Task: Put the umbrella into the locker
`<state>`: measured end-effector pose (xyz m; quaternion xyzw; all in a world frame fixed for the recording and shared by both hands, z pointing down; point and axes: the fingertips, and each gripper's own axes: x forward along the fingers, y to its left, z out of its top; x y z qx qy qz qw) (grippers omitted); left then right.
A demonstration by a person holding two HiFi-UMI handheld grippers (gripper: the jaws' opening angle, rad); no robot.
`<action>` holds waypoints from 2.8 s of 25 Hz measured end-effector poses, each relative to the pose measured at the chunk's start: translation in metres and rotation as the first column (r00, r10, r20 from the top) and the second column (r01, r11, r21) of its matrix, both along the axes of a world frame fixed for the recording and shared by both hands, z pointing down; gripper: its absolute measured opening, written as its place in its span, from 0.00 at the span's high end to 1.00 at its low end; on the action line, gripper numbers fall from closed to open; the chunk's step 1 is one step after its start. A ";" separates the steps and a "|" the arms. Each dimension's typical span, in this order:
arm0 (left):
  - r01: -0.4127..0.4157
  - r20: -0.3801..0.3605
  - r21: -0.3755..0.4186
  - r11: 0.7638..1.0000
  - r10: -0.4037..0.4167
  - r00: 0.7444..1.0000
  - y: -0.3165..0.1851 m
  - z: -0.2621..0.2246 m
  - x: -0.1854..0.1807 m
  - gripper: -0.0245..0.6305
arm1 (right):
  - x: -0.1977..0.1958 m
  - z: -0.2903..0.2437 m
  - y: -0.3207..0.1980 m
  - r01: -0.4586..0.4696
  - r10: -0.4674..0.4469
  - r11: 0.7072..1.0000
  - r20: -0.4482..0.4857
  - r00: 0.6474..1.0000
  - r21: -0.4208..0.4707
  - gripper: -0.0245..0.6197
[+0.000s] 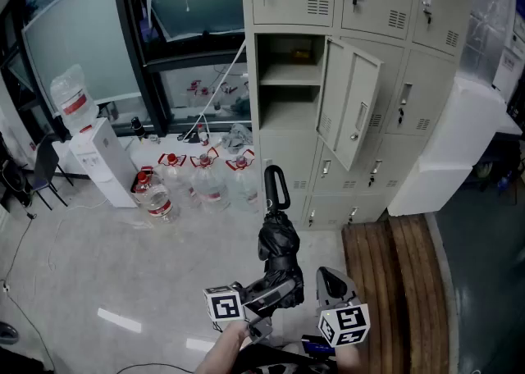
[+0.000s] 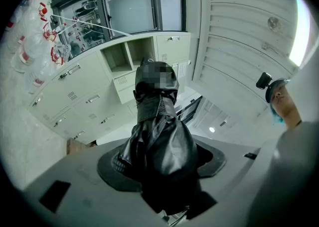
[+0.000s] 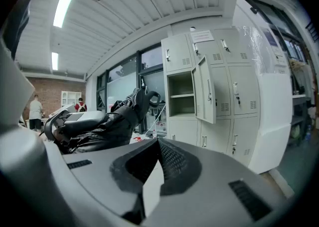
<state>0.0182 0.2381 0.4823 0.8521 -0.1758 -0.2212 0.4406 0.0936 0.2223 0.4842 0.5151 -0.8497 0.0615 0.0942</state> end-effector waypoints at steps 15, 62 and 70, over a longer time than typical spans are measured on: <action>0.032 0.005 -0.003 0.999 -0.032 0.999 0.009 -0.011 -0.015 0.56 | -0.008 -0.015 0.014 0.025 -0.027 0.999 0.070 0.997 0.021 0.96; -0.134 -0.093 -0.167 0.977 0.120 0.988 -0.427 0.017 -0.017 0.55 | -0.019 0.002 -0.413 -0.123 0.124 0.991 0.034 0.992 -0.053 0.96; -0.145 -0.084 -0.178 0.973 0.132 0.988 -0.440 0.020 -0.017 0.55 | -0.025 0.006 -0.428 -0.109 0.111 0.992 0.032 0.993 -0.063 0.96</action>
